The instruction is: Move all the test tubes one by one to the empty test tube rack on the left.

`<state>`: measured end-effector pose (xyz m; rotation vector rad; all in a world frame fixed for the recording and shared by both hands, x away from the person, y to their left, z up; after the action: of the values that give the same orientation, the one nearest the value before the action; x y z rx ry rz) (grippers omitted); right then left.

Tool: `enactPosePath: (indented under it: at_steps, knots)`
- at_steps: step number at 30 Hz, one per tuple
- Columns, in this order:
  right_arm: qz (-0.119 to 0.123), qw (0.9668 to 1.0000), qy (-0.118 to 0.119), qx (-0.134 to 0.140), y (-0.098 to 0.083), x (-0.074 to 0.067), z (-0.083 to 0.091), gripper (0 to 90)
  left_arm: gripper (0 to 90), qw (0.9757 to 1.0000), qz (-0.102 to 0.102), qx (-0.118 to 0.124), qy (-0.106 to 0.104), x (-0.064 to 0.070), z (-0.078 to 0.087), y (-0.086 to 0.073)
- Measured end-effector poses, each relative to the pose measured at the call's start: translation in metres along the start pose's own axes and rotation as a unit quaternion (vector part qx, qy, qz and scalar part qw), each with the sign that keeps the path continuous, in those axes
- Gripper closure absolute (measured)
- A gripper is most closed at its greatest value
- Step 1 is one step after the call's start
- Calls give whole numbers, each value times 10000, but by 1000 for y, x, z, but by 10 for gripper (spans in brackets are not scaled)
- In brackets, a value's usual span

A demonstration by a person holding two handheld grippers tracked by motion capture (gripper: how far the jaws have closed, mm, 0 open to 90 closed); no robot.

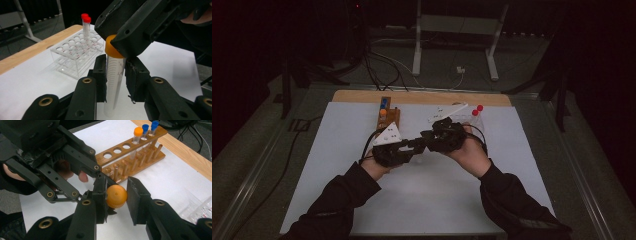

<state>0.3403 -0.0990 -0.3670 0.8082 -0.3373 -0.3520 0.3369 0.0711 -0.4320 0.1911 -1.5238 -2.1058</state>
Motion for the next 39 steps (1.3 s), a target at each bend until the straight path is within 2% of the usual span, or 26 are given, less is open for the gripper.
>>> enactPosePath:
  at_steps: [7,11,15,17,20,23,31,34,37,39]
  knots:
    - [13,10000,-8,20,-1,-1,0,694,757,9999,-96,24,47,1,0,-1]
    - [5,10000,24,38,-2,-1,1,685,759,9999,-131,15,7,2,0,-1]
    - [-73,9996,51,255,-2,-1,5,537,759,9999,-152,32,38,2,3,1]
    - [-13,9992,-64,390,-3,-1,9,541,759,9998,-170,26,57,1,6,2]
    - [-73,9979,-155,618,-5,2,16,499,760,9998,-152,52,106,1,10,5]
    - [-115,9967,-211,780,-10,6,23,405,759,9997,-156,74,161,-1,15,7]
    - [-401,9944,-369,905,-34,14,36,164,759,9992,-148,224,295,-7,35,18]
    - [-502,9933,-449,937,-45,15,39,103,759,9988,-160,292,360,-9,42,23]
    - [-576,9930,-414,944,-57,15,40,14,759,9985,-144,331,404,-13,49,26]
    - [-601,9926,-421,964,-65,15,42,0,759,9983,-139,347,442,-16,54,29]
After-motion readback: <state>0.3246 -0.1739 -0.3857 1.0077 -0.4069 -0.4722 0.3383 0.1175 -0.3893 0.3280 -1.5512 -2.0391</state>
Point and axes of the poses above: each handheld gripper's, and its own axes: z roughly backward along the jaws, y roughly out of its top, x roughly to its right, the point moved 2 cm from there along -z, roughly forward along the jaws, and after that the axes turned 11 degrees about z, right-handed, at the moved point
